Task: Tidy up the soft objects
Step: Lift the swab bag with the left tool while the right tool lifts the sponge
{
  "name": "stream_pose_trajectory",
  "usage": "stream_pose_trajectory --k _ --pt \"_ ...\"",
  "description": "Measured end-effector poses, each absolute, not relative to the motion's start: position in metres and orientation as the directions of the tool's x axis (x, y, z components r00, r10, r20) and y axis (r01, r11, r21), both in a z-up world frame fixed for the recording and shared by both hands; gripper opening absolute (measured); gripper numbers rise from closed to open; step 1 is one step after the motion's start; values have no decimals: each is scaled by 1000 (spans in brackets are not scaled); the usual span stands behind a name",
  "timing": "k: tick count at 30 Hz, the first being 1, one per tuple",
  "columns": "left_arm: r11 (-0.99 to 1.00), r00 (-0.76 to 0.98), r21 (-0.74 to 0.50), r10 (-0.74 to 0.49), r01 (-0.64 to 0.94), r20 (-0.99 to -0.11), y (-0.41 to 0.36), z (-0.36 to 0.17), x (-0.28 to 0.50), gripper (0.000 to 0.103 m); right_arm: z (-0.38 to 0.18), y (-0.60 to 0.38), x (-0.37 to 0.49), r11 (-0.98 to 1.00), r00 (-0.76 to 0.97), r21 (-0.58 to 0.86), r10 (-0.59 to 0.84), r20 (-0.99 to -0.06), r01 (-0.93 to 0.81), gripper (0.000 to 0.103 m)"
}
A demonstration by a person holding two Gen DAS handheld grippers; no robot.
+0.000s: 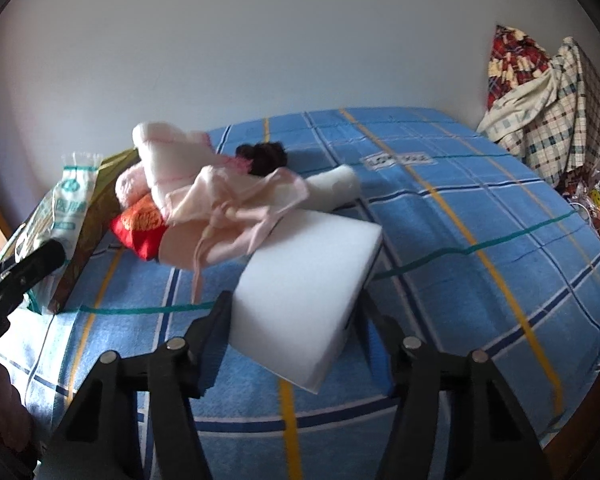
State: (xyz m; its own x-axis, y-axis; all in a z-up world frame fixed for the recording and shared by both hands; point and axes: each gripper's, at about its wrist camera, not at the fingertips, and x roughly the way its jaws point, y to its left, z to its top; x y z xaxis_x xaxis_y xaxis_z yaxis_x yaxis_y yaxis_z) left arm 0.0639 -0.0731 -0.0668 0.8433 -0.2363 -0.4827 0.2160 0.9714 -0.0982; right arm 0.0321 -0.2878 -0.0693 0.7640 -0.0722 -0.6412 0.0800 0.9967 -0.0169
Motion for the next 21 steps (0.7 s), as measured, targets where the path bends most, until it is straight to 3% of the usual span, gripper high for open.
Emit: stream_pose_trajectory --k 14,21 --pt "982 880 -128 -183 140 -439 -60 -65 59 42 -43 -284 20 999 885 23 -24 -465 40 60" --pt "984 888 -133 -161 115 -430 -57 -63 59 42 -37 -276 27 1000 904 21 -9 -428 20 60"
